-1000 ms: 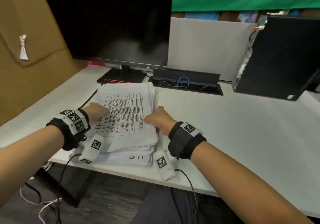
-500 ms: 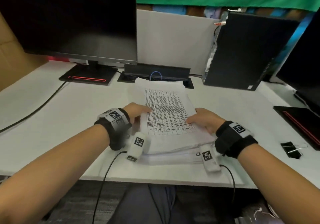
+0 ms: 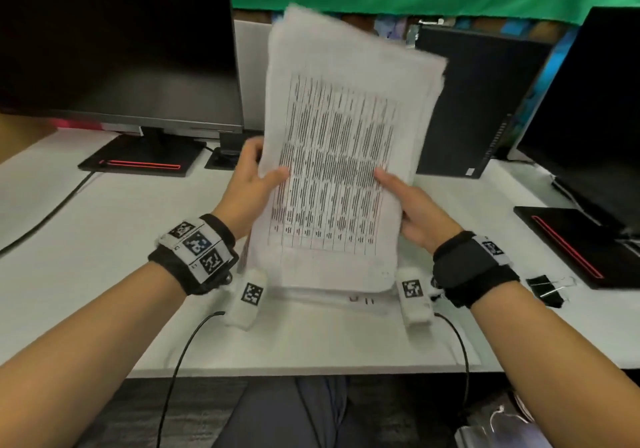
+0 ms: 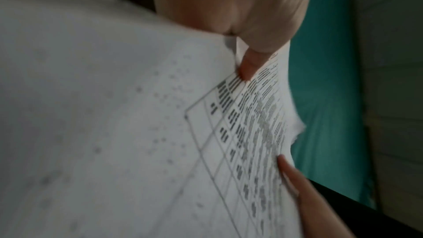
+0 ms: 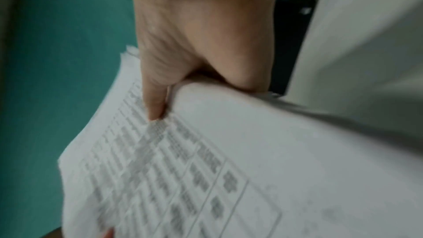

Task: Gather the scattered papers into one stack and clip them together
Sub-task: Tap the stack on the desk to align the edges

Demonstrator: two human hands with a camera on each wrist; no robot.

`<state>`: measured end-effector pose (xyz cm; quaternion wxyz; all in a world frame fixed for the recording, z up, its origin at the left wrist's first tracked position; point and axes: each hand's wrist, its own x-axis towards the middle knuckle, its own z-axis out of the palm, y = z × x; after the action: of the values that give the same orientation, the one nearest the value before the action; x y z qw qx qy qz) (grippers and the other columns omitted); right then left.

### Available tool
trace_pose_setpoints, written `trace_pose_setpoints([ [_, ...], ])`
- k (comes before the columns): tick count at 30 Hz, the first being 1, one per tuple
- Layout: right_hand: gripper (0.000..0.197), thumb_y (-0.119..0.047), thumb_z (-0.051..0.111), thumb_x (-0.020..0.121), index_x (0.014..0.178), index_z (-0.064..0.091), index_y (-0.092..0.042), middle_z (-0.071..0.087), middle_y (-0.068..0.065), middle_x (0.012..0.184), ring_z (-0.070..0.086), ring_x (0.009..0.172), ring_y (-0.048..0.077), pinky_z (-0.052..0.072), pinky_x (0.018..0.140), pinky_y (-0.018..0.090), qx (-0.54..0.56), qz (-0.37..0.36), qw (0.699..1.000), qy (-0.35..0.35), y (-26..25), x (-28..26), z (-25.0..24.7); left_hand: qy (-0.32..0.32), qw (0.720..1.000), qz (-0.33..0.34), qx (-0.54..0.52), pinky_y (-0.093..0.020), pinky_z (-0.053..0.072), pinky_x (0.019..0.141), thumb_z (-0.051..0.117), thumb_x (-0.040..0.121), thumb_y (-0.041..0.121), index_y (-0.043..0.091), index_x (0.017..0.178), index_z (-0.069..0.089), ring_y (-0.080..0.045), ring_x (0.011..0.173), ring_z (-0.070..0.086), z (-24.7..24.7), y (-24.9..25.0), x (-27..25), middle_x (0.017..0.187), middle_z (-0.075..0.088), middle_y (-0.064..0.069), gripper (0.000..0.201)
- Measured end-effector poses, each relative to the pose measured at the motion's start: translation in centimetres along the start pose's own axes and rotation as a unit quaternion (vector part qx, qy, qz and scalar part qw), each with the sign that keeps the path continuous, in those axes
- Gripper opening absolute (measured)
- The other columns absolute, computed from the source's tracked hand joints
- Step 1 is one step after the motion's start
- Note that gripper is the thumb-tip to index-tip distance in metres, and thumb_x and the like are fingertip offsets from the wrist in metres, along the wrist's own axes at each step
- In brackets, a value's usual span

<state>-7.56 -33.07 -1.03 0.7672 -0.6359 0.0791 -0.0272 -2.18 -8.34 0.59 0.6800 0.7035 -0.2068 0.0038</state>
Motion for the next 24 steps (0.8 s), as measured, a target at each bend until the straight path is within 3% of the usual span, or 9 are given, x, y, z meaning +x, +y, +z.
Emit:
trace_pose_setpoints([
  [3, 0.039, -0.014, 0.063, 0.094, 0.133, 0.055, -0.011, 0.069, 0.010, 0.122, 0.068, 0.111, 0.025, 0.057, 0.090, 0.042, 0.012, -0.150, 0.988, 0.041, -4.2, -0.9, 1.6, 0.048, 0.984, 0.167, 0.041, -0.014, 0.049, 0.087, 0.047, 0.097, 0.005, 0.015, 0.128, 0.037, 0.005, 0.104, 0.057, 1.1, 3.4, 0.0, 0.116, 0.053, 0.008, 0.033],
  [6, 0.033, -0.016, 0.060, 0.095, 0.127, 0.055, -0.021, 0.066, 0.006, 0.128, 0.066, 0.116, 0.022, 0.055, 0.095, 0.044, -0.040, -0.227, 0.973, 0.023, -5.9, -1.6, 1.8, 0.071, 0.967, 0.239, 0.048, -0.008, 0.041, 0.092, 0.037, 0.102, 0.009, 0.023, 0.124, 0.033, 0.016, 0.108, 0.051, 1.5, 4.6, 0.3, 0.118, 0.048, 0.017, 0.027],
  [9, 0.031, -0.030, 0.061, 0.090, 0.120, 0.057, -0.028, 0.069, -0.003, 0.121, 0.067, 0.112, 0.018, 0.056, 0.093, 0.039, -0.093, -0.220, 0.971, 0.023, -5.5, -2.0, 1.2, 0.050, 0.982, 0.183, 0.016, -0.015, 0.043, 0.094, 0.043, 0.101, 0.021, 0.030, 0.124, 0.042, 0.008, 0.112, 0.054, 0.7, 3.2, 0.8, 0.120, 0.055, 0.016, 0.025],
  [12, 0.033, -0.043, 0.063, 0.090, 0.118, 0.059, -0.027, 0.070, -0.005, 0.111, 0.068, 0.103, 0.018, 0.057, 0.081, 0.036, -0.124, -0.234, 0.961, 0.081, -5.2, -1.7, 1.1, 0.024, 0.994, 0.109, -0.020, -0.036, 0.050, 0.095, 0.060, 0.089, 0.034, 0.010, 0.126, 0.053, -0.017, 0.113, 0.060, 0.0, 2.0, 1.2, 0.122, 0.062, -0.004, 0.045],
  [15, 0.053, -0.060, 0.056, 0.081, 0.123, 0.057, -0.028, 0.072, -0.008, 0.113, 0.069, 0.105, 0.012, 0.058, 0.089, 0.034, -0.060, -0.225, 0.969, 0.080, -5.9, -1.6, 1.8, 0.061, 0.989, 0.089, -0.100, -0.037, 0.053, 0.083, 0.063, 0.075, 0.049, 0.009, 0.125, 0.048, -0.022, 0.105, 0.063, -0.3, 2.4, 1.6, 0.120, 0.062, -0.009, 0.066],
  [16, 0.059, -0.060, 0.057, 0.077, 0.125, 0.057, -0.025, 0.073, -0.007, 0.112, 0.070, 0.104, 0.012, 0.057, 0.092, 0.036, -0.042, -0.219, 0.972, 0.079, -6.1, -1.6, 2.1, 0.070, 0.987, 0.091, -0.113, -0.035, 0.053, 0.081, 0.061, 0.077, 0.050, 0.013, 0.123, 0.047, -0.019, 0.102, 0.064, -0.3, 2.6, 1.9, 0.118, 0.062, -0.006, 0.061],
  [18, 0.063, -0.055, 0.062, 0.078, 0.129, 0.057, -0.020, 0.073, -0.002, 0.114, 0.070, 0.104, 0.014, 0.055, 0.095, 0.040, -0.040, -0.212, 0.973, 0.079, -6.4, -1.4, 2.7, 0.059, 0.987, 0.108, -0.101, -0.033, 0.051, 0.091, 0.058, 0.084, 0.043, 0.019, 0.124, 0.045, -0.016, 0.111, 0.061, 0.2, 3.2, 2.3, 0.124, 0.060, -0.002, 0.050],
  [20, 0.046, -0.040, 0.065, 0.086, 0.127, 0.059, -0.019, 0.072, 0.002, 0.117, 0.070, 0.107, 0.016, 0.055, 0.096, 0.041, -0.052, -0.211, 0.974, 0.062, -6.5, -1.3, 3.1, 0.049, 0.989, 0.116, -0.077, -0.032, 0.048, 0.097, 0.057, 0.086, 0.033, 0.014, 0.130, 0.045, -0.015, 0.116, 0.058, 0.4, 3.6, 2.7, 0.127, 0.059, -0.002, 0.049],
  [24, 0.034, -0.032, 0.070, 0.081, 0.114, 0.065, -0.021, 0.074, 0.003, 0.113, 0.071, 0.105, 0.021, 0.055, 0.096, 0.044, -0.050, -0.162, 0.986, 0.004, -5.9, -1.3, 3.0, 0.136, 0.983, 0.084, -0.089, -0.038, 0.049, 0.085, 0.047, 0.082, 0.026, 0.013, 0.104, 0.054, -0.020, 0.096, 0.060, -0.6, 3.0, 4.2, 0.104, 0.061, -0.006, 0.026],
])
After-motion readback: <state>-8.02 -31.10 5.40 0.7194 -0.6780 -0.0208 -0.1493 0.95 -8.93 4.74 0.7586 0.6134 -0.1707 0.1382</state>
